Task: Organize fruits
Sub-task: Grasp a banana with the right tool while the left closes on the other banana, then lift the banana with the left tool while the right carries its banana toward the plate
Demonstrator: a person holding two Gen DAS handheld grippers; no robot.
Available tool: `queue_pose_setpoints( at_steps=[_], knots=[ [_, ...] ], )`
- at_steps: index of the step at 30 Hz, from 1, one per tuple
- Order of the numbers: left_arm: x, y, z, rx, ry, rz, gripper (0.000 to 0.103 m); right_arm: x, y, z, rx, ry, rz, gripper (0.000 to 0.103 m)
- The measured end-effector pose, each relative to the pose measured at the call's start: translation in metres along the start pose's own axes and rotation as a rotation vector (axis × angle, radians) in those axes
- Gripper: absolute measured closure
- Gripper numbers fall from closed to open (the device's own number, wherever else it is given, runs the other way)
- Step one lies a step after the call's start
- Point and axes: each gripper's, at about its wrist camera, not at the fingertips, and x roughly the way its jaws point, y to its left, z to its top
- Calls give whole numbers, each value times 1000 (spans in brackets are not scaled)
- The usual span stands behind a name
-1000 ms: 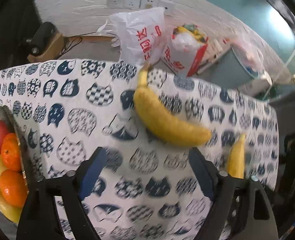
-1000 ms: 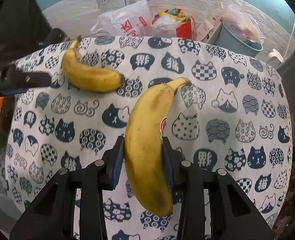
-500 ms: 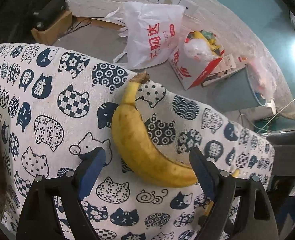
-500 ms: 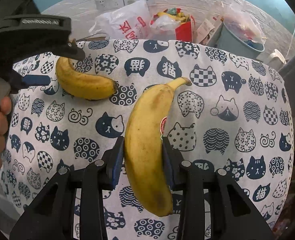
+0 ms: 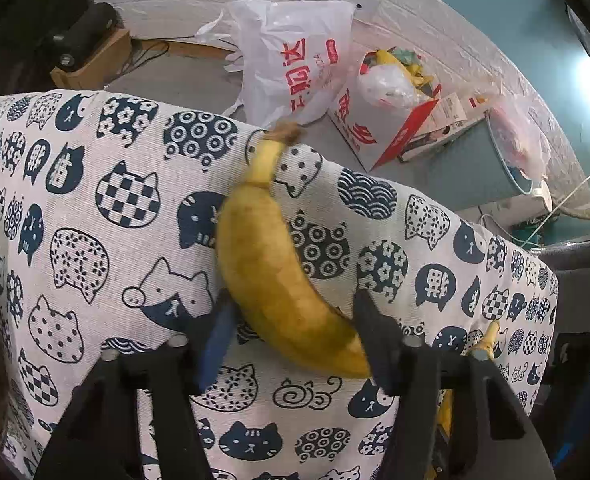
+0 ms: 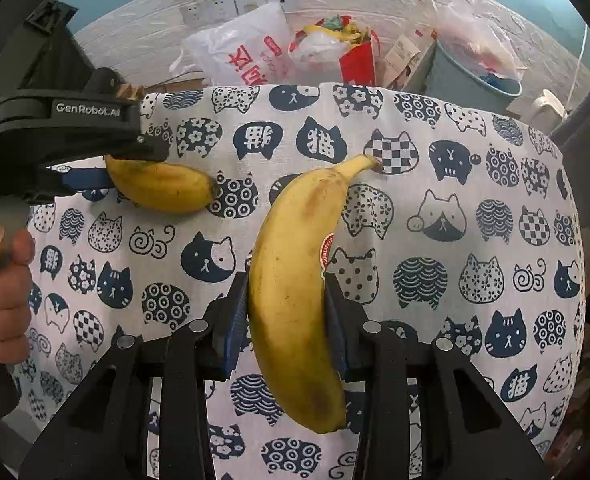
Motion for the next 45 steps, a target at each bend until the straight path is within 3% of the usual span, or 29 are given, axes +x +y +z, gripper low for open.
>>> queue_pose_setpoints(
  at_steps=[3, 7, 9, 10, 15, 22, 26, 28, 32, 35, 37, 45],
  knots=[
    [-2, 4, 1, -7, 7, -26, 58, -3, 2, -1, -4, -6, 2, 68],
    [-7, 2, -7, 43, 5, -24, 60, -8, 4, -1, -8, -12, 3, 68],
    [-8, -2, -13, 83, 17, -28, 61, -11, 5, -1, -9, -19, 9, 73],
    [-10, -5, -16, 118, 26, -27, 62, -14, 7, 0, -12, -26, 18, 78],
    [-10, -23, -35, 298, 78, 9, 62, -21, 12, 1, -36, -16, 22, 78],
    [-14, -35, -61, 470, 109, 70, 61, -8, 7, -6, 10, 20, 53, 77],
    [-13, -37, -68, 480, 82, 106, 57, -5, 0, -6, 52, 33, 75, 66],
    [-8, -34, -70, 445, 88, 95, 46, -1, -3, -5, 71, 43, 86, 66],
    [-4, -28, -75, 420, 71, 87, 38, 7, -5, -4, 68, 54, 82, 63],
    [-2, -28, -77, 424, 55, 84, 38, 15, -3, -4, 57, 60, 76, 61],
    [-2, -29, -77, 431, 35, 81, 58, 21, -1, -4, 48, 67, 67, 61],
    [-8, -27, -75, 457, 13, 52, 61, 27, 21, -5, -59, 29, -29, 59]
  ],
)
